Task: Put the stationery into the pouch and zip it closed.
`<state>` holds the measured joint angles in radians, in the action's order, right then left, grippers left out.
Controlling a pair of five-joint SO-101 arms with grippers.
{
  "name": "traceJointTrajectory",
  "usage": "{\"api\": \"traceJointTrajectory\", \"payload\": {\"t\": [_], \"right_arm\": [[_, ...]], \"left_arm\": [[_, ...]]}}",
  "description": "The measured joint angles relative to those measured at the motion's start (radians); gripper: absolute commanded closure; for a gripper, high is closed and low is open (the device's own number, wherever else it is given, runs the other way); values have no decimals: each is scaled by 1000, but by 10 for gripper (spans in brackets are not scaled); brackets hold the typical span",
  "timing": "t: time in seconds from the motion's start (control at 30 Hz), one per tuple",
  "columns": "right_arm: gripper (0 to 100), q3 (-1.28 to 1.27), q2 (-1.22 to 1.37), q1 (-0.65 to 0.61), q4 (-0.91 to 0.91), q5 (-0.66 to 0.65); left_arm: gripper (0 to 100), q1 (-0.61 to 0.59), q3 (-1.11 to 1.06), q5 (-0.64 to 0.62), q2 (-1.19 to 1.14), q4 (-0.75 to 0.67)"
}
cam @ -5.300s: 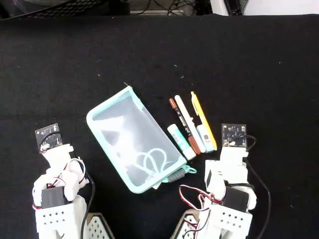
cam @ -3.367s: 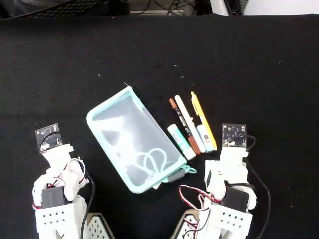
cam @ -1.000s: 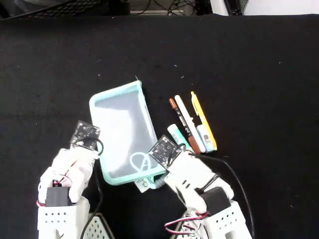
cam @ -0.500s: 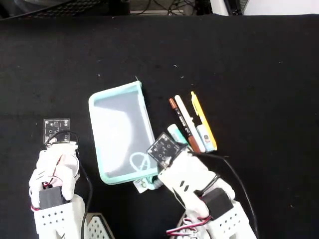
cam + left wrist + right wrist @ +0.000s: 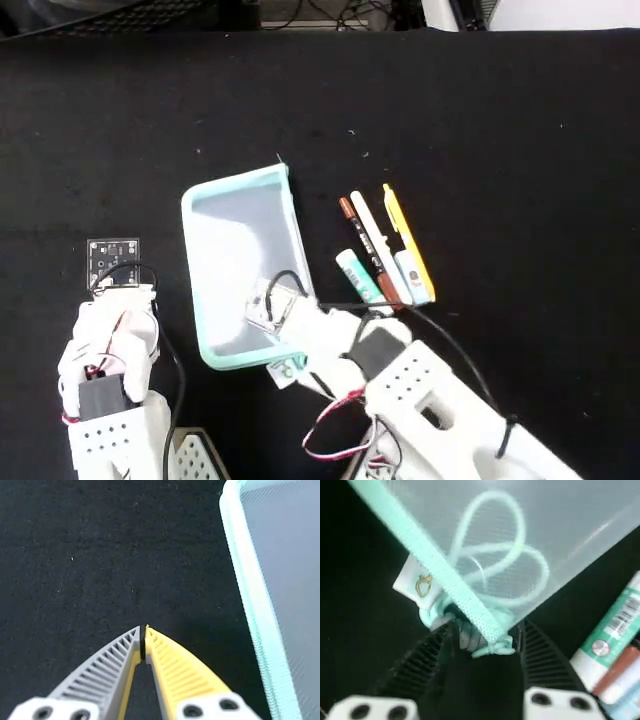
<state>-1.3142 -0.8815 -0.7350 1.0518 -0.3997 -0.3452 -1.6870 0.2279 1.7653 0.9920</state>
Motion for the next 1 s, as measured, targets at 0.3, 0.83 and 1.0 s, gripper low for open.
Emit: {"api": "traceJointTrajectory", "payload": {"t": [0.3,0.83,1.0], "right_arm": [[808,-20,91,-8,-149,2],[804,109,275,233,-387,118],[804,141,273,235,-216,124]], "left_arm": [[963,0,0,0,0,0],[963,-6,0,0,0,0],[963,-6,0,0,0,0]]}}
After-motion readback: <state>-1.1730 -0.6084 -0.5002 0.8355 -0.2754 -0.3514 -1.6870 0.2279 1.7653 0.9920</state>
